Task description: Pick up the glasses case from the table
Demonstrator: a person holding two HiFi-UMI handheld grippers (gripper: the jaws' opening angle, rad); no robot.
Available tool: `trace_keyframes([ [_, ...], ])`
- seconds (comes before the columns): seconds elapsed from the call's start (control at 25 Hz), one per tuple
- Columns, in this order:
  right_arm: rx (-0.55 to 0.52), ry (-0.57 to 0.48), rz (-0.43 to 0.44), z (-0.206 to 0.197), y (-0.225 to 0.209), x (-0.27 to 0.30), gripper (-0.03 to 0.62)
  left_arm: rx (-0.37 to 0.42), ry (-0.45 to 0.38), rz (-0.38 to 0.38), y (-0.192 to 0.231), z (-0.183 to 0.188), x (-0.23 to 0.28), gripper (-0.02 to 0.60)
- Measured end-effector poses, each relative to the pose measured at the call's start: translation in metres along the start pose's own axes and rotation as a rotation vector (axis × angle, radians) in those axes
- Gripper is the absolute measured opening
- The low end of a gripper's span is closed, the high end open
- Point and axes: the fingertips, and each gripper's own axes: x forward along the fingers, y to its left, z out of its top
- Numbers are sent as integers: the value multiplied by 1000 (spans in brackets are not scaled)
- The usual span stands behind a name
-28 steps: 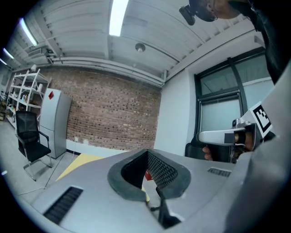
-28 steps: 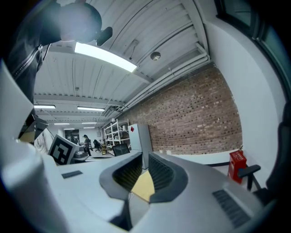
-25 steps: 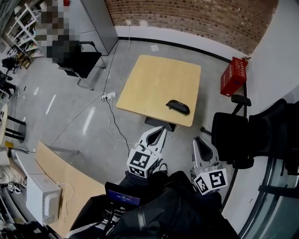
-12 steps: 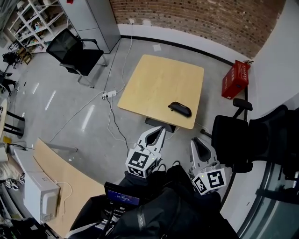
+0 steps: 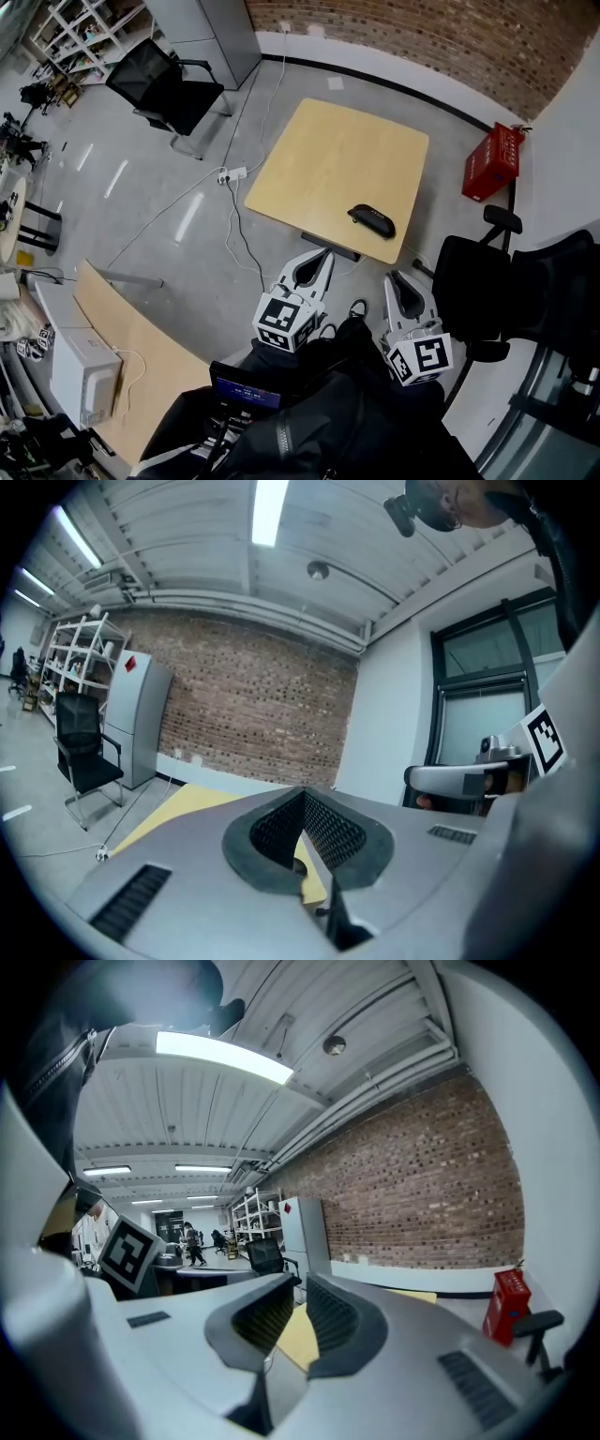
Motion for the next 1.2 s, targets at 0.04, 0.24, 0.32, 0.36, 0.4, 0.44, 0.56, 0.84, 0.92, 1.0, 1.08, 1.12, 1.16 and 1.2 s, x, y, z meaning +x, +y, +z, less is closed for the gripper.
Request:
trace_keyframes([
  [0.04, 7, 5, 5, -1, -5, 4, 45, 1, 1, 11, 3, 1, 5, -2],
  [0.24, 23, 26, 3, -3, -44, 14, 46, 3, 21, 21, -2, 3, 41, -2],
  [0.32, 36, 38, 1, -6, -63, 18, 46, 3, 38, 17, -5, 0, 58, -2],
  [0.36, 42, 45, 1, -9, -72, 21, 46, 4, 48, 15, -6, -1, 67, -2],
  [0.4, 50, 52, 2, -11, -80, 23, 46, 5, 59, 14, -7, -3, 74, -2],
  [0.44, 58, 60, 4, -14, -88, 26, 46, 7, 70, 13, -9, -5, 82, -2],
  [0.56, 75, 80, 14, -22, -112, 35, 46, 19, 99, 13, -14, -10, 105, -2],
  [0.84, 85, 119, 37, -37, -148, 56, 46, 24, 132, 14, -16, -20, 139, -2],
  [0.92, 89, 138, 42, -41, -154, 63, 46, -1, 161, 12, -14, -26, 145, -2],
  [1.0, 91, 160, 47, -47, -157, 73, 46, -29, 188, 11, -7, -34, 151, -2],
  [1.08, 89, 193, 55, -58, -158, 87, 46, -49, 217, 15, 5, -44, 156, -2],
  [1.12, 87, 215, 59, -66, -158, 94, 46, -62, 236, 19, 11, -51, 158, -2],
  [1.16, 87, 240, 62, -75, -158, 100, 46, -74, 255, 24, 18, -60, 161, -2],
  [1.2, 89, 267, 63, -86, -158, 106, 46, -81, 273, 30, 25, -71, 163, -2],
])
